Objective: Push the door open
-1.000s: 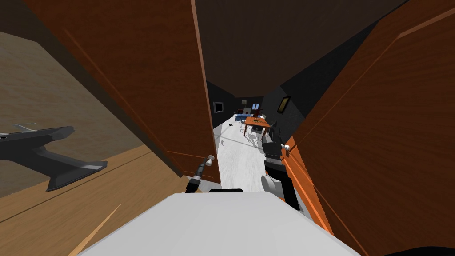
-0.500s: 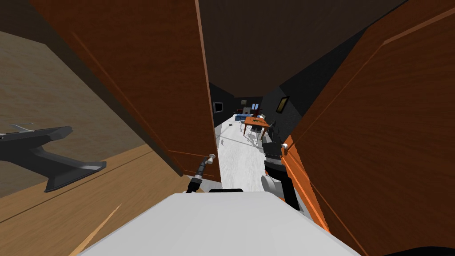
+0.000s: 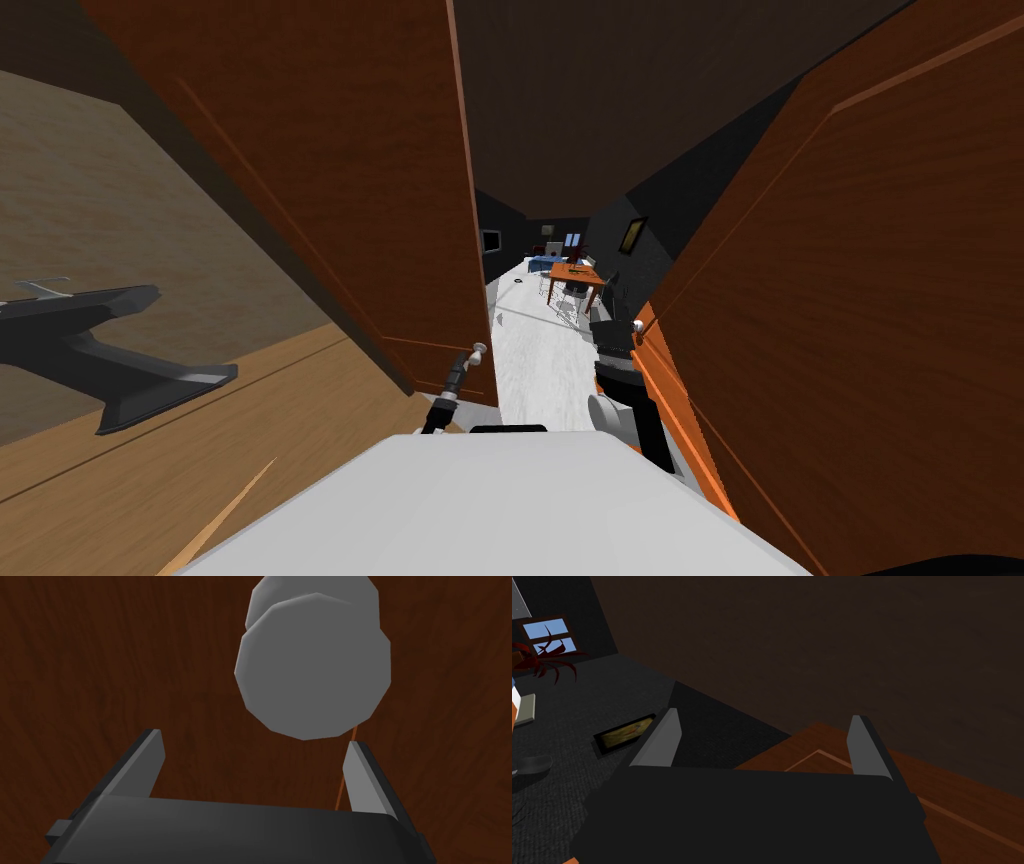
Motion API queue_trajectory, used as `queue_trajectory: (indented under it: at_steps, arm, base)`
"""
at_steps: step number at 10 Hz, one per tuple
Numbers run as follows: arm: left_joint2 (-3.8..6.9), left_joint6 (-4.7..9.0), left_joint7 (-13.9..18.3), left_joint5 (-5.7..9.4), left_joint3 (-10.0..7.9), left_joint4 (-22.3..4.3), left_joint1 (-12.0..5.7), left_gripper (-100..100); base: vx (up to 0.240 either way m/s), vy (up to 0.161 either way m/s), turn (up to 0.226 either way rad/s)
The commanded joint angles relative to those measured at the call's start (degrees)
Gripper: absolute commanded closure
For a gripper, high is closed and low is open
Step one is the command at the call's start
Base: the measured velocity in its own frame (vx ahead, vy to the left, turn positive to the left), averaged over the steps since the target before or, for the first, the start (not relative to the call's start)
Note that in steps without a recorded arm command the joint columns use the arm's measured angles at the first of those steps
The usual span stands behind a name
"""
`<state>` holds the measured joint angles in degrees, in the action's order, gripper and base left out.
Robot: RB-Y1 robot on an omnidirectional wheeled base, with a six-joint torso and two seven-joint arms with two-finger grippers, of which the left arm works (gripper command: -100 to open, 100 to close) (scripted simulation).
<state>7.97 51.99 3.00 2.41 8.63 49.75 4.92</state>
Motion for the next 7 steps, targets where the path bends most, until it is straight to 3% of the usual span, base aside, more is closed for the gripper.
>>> queue_trajectory:
  at_steps: [1,4,5,7]
  arm:
    - [-0.22,-0.16,2.9,1.31,0.67,-0.4,-0.54,-100]
    - [-0.60,-0.46,7.3,3.60,1.88,-1.1,-1.37,-100]
    - [-0.60,-0.46,7.6,3.60,1.88,-1.1,-1.37,-100]
    - [-1.01,-0.78,11.4,6.04,3.16,-1.7,-2.26,-100]
  base:
    - [-0.040,0.020,-0.022]
    - [-0.052,0.023,-0.024]
    - [-0.033,0.019,-0.015]
    - [-0.057,0.028,-0.031]
